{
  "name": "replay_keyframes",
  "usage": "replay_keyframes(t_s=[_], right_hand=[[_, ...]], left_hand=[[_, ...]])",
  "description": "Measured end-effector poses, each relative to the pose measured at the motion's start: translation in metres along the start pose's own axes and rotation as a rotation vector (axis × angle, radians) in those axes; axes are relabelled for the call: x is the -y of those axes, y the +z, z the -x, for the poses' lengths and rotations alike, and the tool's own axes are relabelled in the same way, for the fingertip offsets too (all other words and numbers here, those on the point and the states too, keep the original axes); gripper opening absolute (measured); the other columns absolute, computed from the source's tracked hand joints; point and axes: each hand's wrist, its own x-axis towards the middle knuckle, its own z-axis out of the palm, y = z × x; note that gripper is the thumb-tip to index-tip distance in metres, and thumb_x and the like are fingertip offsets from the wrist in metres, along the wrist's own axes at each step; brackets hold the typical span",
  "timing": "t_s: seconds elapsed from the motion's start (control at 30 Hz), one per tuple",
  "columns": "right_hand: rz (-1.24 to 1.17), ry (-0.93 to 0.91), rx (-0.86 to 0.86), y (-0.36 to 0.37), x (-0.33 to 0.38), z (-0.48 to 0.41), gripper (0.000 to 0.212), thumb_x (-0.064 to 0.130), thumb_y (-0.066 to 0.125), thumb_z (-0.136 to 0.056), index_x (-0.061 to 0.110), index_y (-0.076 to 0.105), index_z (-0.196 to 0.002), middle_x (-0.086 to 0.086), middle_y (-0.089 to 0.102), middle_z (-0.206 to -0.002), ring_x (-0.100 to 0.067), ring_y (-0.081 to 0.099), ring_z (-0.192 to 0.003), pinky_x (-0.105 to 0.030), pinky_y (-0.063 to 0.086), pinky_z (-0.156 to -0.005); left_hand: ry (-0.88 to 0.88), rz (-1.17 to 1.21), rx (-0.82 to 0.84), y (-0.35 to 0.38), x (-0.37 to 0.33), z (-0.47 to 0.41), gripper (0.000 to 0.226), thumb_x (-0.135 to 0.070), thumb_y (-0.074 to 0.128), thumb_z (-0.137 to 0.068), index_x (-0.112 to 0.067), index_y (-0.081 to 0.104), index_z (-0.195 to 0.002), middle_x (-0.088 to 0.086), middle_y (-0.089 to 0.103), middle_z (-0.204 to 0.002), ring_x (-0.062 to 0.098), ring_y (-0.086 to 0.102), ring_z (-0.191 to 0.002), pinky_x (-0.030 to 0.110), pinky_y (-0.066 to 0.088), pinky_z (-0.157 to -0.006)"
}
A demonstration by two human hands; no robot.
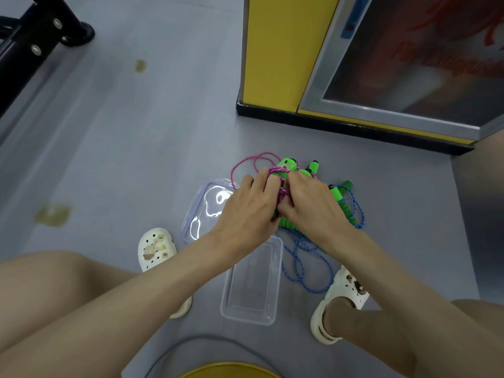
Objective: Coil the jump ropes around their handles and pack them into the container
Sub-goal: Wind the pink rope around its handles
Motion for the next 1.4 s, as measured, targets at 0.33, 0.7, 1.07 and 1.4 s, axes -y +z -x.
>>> replay_keyframes(t_s=[0.33, 0.7, 1.07, 1.4], right_hand=[[-0.161, 0.122, -0.17, 0.012, -0.01, 0.0, 0.01, 0.01, 0.061, -0.08, 0.009, 0.051, -0.081, -0.004, 0.057, -0.069, -0.024, 0.051, -0.06, -0.038, 0.04, -0.055], [-0.266, 0.1, -0.2, 0.015, -0.003, -0.003, 0.02, -0.002, 0.064, -0.08, 0.006, 0.074, -0.095, -0.008, 0.067, -0.084, -0.012, 0.055, -0.071, -0.018, 0.043, -0.069], [-0.215, 0.18, -0.161, 0.019, -0.003, 0.001, 0.015, -0.001, 0.056, -0.078, 0.001, 0.066, -0.088, -0.012, 0.062, -0.085, -0.027, 0.057, -0.074, -0.043, 0.047, -0.069], [-0.547, 0.269, -0.256, 0.008, -0.007, 0.006, 0.013, -0.002, 0.064, -0.071, 0.008, 0.057, -0.073, -0.011, 0.055, -0.06, -0.012, 0.043, -0.055, -0.022, 0.037, -0.05]], left_hand=[[-0.033, 0.048, 0.113, -0.007, -0.004, 0.0, 0.052, -0.014, 0.079, -0.069, -0.012, 0.058, -0.117, 0.02, 0.04, -0.145, 0.04, 0.055, -0.094, 0.046, 0.054, -0.066], [-0.183, 0.316, 0.07, 0.002, 0.007, 0.004, 0.05, -0.003, 0.069, -0.068, -0.019, 0.061, -0.114, 0.01, 0.041, -0.132, 0.033, 0.058, -0.098, 0.043, 0.052, -0.082], [-0.103, 0.269, 0.02, 0.003, -0.003, 0.004, 0.049, 0.005, 0.07, -0.067, -0.015, 0.062, -0.111, 0.018, 0.046, -0.128, 0.037, 0.058, -0.092, 0.043, 0.054, -0.069], [-0.111, 0.346, 0.035, -0.002, -0.007, -0.001, 0.045, -0.005, 0.074, -0.072, -0.02, 0.062, -0.113, 0.009, 0.042, -0.133, 0.029, 0.056, -0.102, 0.043, 0.054, -0.076]])
